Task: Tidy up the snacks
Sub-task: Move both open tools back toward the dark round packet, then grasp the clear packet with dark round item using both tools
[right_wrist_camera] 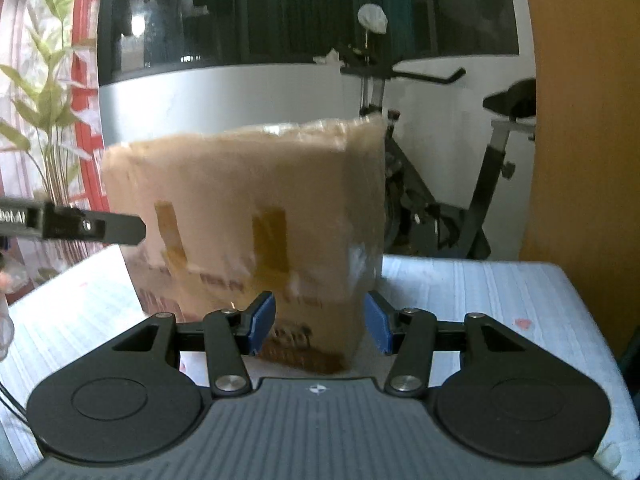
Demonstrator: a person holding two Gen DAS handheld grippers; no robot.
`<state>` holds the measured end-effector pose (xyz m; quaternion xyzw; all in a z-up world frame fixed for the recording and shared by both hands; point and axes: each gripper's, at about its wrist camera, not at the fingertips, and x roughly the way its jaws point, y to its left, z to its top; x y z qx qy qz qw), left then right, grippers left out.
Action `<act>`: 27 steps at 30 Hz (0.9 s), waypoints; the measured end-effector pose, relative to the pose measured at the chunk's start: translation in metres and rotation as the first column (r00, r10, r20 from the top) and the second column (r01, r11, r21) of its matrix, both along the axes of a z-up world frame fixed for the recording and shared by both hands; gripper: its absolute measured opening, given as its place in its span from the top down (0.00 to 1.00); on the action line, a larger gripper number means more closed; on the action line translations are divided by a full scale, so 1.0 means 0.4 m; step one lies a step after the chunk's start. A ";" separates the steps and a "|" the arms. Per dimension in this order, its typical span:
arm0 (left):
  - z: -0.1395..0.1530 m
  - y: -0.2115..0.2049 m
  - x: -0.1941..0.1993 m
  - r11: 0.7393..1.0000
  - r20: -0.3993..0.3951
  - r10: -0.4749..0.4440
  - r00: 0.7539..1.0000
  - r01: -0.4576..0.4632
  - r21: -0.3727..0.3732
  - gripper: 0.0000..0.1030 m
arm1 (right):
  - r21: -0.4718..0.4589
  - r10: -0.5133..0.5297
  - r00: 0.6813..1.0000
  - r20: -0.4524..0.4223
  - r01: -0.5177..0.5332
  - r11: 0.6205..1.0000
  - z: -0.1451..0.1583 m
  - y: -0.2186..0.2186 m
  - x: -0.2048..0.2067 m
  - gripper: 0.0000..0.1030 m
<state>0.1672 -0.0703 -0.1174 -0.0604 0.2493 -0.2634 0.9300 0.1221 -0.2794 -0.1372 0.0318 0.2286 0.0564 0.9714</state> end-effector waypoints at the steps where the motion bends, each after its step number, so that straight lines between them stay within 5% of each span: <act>1: -0.010 -0.001 0.004 1.000 -0.009 0.001 1.000 -0.001 -0.003 0.34 | -0.004 -0.001 1.000 -0.012 0.001 1.000 -0.012 -0.003 -0.001 0.49; 8: -0.087 -0.042 0.039 0.998 -0.081 0.010 0.997 -0.005 0.056 0.35 | -0.116 0.019 0.992 -0.124 -0.033 0.993 -0.102 -0.001 0.009 0.49; 19: -0.174 -0.107 0.086 0.997 -0.191 -0.009 0.982 0.023 0.071 0.36 | -0.075 0.086 0.971 -0.222 -0.105 0.992 -0.166 -0.014 0.037 0.49; 27: -0.204 -0.155 0.114 0.995 -0.252 -0.066 0.966 0.084 0.060 0.37 | -0.016 0.122 0.946 -0.301 -0.133 0.991 -0.203 -0.016 0.079 0.37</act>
